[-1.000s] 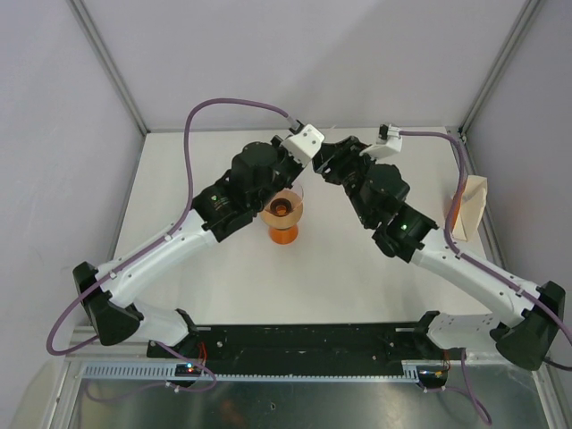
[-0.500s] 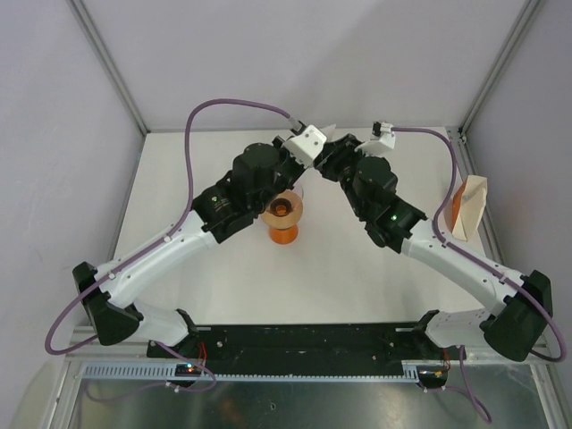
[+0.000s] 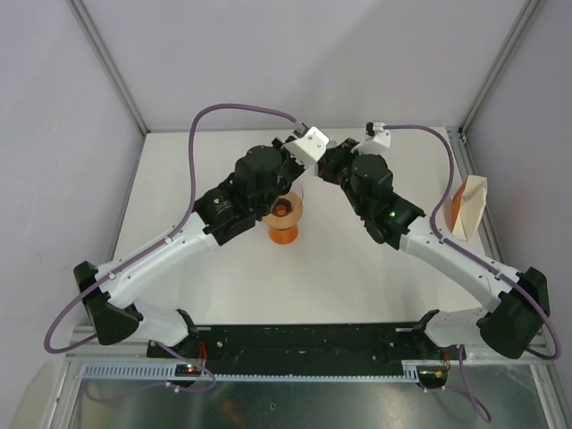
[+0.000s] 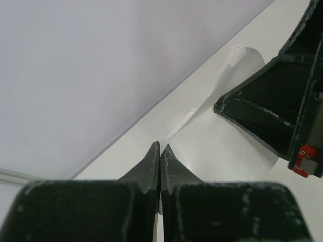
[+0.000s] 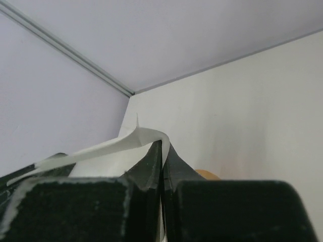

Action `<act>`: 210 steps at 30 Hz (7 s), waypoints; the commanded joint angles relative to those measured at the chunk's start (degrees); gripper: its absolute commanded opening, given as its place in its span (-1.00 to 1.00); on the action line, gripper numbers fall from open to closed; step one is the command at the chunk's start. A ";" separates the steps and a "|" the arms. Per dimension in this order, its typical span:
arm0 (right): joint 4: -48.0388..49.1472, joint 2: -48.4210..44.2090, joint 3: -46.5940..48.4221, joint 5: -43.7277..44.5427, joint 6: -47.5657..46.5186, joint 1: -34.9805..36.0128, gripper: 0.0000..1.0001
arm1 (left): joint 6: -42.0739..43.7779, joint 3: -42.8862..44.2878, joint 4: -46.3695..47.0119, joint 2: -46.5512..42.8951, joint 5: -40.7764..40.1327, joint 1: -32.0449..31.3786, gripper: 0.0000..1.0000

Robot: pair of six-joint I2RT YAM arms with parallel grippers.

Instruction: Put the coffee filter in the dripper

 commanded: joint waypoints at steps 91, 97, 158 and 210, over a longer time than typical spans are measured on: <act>-61.17 28.59 47.32 -24.78 -20.24 0.68 -1.00 | -21.83 -8.25 -11.54 -6.47 31.37 24.71 -0.99; -62.31 29.97 50.02 -24.80 -20.92 -0.44 -0.89 | -21.54 -10.68 -11.52 -4.24 32.48 24.71 -0.99; -61.16 30.29 46.88 -24.43 -25.21 0.47 -1.00 | -17.35 -10.51 -14.71 -4.32 34.44 26.87 0.23; -53.36 26.42 40.76 -26.75 -27.04 -0.56 -0.57 | -18.85 -13.96 -14.83 -3.63 43.49 29.63 -0.32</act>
